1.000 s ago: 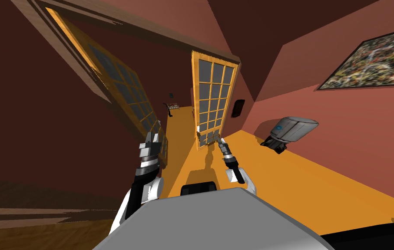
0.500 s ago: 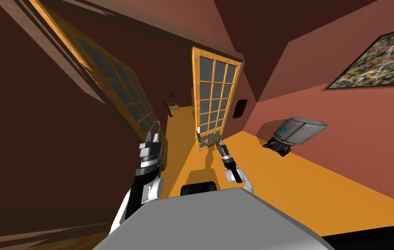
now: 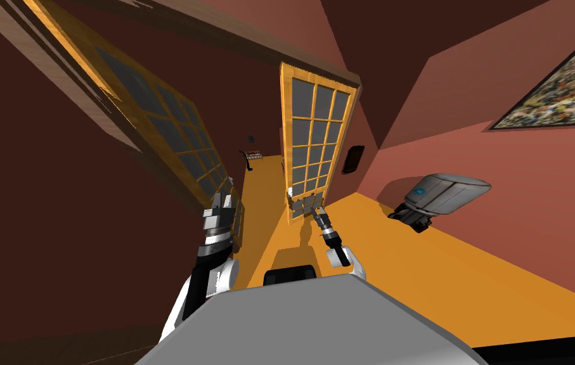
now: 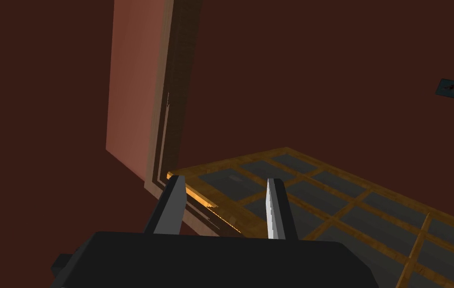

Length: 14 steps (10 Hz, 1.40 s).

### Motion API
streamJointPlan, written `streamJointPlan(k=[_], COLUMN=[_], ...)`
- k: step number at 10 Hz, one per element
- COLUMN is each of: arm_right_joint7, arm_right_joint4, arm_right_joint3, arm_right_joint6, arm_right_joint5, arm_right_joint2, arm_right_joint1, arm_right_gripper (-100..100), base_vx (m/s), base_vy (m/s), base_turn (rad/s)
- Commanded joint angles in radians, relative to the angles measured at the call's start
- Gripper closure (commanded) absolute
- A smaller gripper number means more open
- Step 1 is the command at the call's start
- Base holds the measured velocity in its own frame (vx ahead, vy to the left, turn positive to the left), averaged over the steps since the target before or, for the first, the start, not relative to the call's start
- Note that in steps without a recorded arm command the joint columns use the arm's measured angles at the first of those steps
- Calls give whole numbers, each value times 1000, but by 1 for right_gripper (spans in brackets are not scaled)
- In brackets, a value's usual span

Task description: Push the door open

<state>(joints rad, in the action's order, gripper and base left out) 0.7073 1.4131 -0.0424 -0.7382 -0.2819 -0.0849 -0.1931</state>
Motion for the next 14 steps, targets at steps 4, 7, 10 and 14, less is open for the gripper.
streamJointPlan(k=[4, 7, 10, 14], arm_right_joint7=[80, 144, 205, 285], arm_right_joint4=[-91, -165, -237, -330], arm_right_joint3=[-2, -4, -5, -6], arm_right_joint6=[-9, -19, -30, -43], arm_right_joint5=[-21, -37, -54, -75], arm_right_joint2=[3, 8, 16, 28], arm_right_joint1=[37, 64, 90, 124], arm_right_gripper=[-100, -100, -100, -100], base_vx=[79, 88, 106, 97], base_vy=[-15, -20, -20, -19], base_turn=[15, 18, 21, 17])
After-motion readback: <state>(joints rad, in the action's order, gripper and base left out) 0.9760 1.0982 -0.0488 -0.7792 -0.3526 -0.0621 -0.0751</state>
